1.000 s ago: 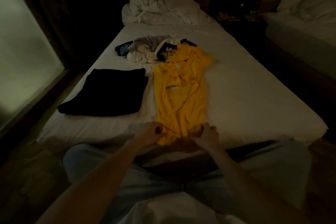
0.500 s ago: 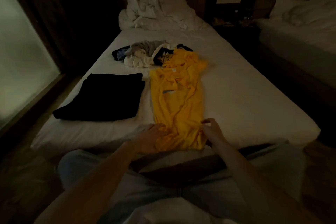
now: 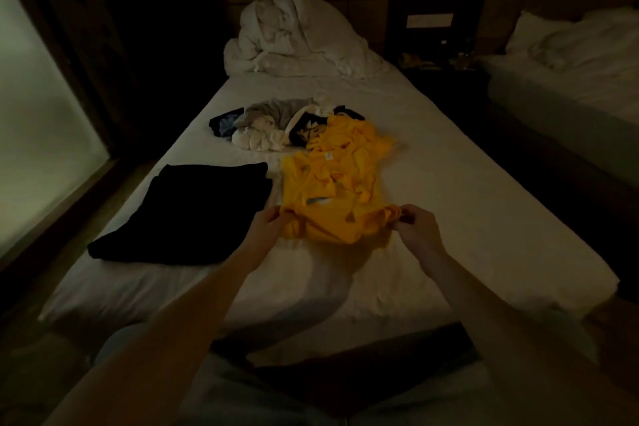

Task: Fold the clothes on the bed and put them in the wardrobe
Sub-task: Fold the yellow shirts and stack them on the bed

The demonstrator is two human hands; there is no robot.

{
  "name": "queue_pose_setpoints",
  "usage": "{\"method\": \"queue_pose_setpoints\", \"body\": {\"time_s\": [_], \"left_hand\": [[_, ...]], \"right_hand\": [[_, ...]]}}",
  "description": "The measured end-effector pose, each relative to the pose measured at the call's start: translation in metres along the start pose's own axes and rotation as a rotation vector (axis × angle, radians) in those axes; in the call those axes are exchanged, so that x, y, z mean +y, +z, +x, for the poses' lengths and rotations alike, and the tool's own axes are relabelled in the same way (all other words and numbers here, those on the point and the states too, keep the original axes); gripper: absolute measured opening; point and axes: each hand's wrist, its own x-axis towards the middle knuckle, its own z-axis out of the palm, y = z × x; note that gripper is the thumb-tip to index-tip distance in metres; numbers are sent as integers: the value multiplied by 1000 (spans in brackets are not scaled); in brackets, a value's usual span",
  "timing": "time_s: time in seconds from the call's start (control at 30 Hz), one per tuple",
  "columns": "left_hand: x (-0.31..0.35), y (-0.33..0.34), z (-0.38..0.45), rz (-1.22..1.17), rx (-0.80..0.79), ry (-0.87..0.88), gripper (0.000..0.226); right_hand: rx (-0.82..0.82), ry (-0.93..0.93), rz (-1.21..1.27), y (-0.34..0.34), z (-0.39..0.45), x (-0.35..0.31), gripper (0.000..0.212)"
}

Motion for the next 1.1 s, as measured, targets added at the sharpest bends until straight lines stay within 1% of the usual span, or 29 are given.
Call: {"method": "queue_pose_setpoints", "body": {"time_s": [0.03,0.1,0.17,0.23,0.27,0.3,0.4,0.43,0.47,0.5,0.57,0.63,0.73,0.8,0.83,0.87,0.9,0.97,1.0,1.03,1.07,1.1], "left_hand": [[7,2,8,-92,13,-31,12],[15,5,27,-227,27,-94,19],[20,5,47,-279,17,-125,25],[20,4,67,-290,-24,-161,30],[21,4,77,-304,-49,-184,31],[20,3,89,-317,-83,-209,34],[16,-5,129,-292,-215,-261,65],[13,-8,143,-256,-236,-265,70],[11,-10,158,-241,-233,-265,69],[10,-12,172,-250,-201,-269,62],[8,-13,201,-311,-97,-300,47],[7,-13,235,-336,-20,-321,36],[6,-6,285,-335,9,-305,21],[-5,2,318,-214,95,-291,16],[-16,5,334,-81,148,-262,16],[-27,8,349,102,186,-217,21],[-41,10,363,314,191,-190,33],[-68,14,380,654,151,-245,67],[-76,18,382,767,121,-280,79],[-84,19,384,841,88,-287,87],[-85,21,383,886,65,-270,90],[-84,21,383,896,68,-234,84]], "right_hand": [[21,-4,-29,2,11,-5,6],[16,16,2,5,34,-15,18],[3,92,160,8,58,-25,27],[9,156,290,11,83,-32,26],[10,169,302,12,96,-35,26],[7,164,287,15,109,-35,28],[7,86,175,27,148,-34,36],[10,72,144,32,162,-32,39],[5,57,125,38,173,-33,41],[-8,44,110,43,185,-33,41],[-43,-11,100,54,210,-34,41],[-80,-73,87,64,240,-36,38],[-94,-113,37,79,291,-36,39],[-79,-98,-15,93,330,-27,41],[-57,-69,-70,101,350,-20,39],[-17,-11,-160,110,366,-11,37],[31,87,-268,120,378,-1,39],[82,313,-403,136,387,13,59],[84,361,-423,141,385,17,69],[77,365,-426,145,384,20,77],[68,351,-412,147,384,22,81],[67,338,-390,147,383,22,80]]}}
